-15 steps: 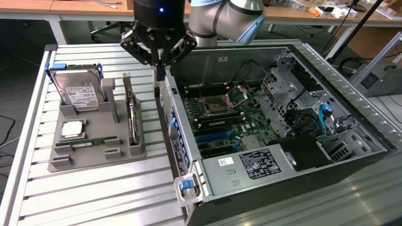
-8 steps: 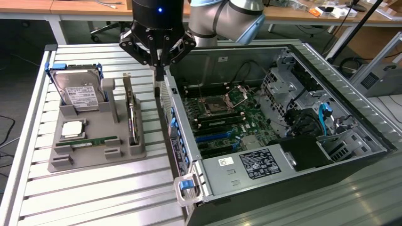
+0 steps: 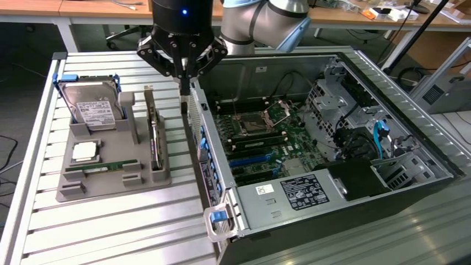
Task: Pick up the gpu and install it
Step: 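Reach for the gpu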
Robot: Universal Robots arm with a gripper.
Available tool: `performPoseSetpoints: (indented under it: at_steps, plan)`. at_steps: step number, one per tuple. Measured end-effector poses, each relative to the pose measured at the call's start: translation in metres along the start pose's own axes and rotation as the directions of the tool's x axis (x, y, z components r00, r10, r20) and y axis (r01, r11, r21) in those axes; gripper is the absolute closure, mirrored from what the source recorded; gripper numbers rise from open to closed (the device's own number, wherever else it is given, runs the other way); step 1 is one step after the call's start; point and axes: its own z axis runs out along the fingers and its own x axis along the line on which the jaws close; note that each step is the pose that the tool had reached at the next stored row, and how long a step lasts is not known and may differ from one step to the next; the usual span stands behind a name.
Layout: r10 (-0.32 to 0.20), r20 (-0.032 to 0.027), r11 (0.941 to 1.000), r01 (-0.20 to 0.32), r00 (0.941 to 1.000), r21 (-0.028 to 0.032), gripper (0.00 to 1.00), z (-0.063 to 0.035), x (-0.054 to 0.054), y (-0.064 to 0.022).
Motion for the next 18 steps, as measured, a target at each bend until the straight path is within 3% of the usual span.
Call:
performPoseSetpoints:
  at_steps: [18]
  plan:
    - [0.0, 0.0, 1.0, 0.0, 1.0, 0.0002, 0.89, 0.0, 0.0069, -0.0017]
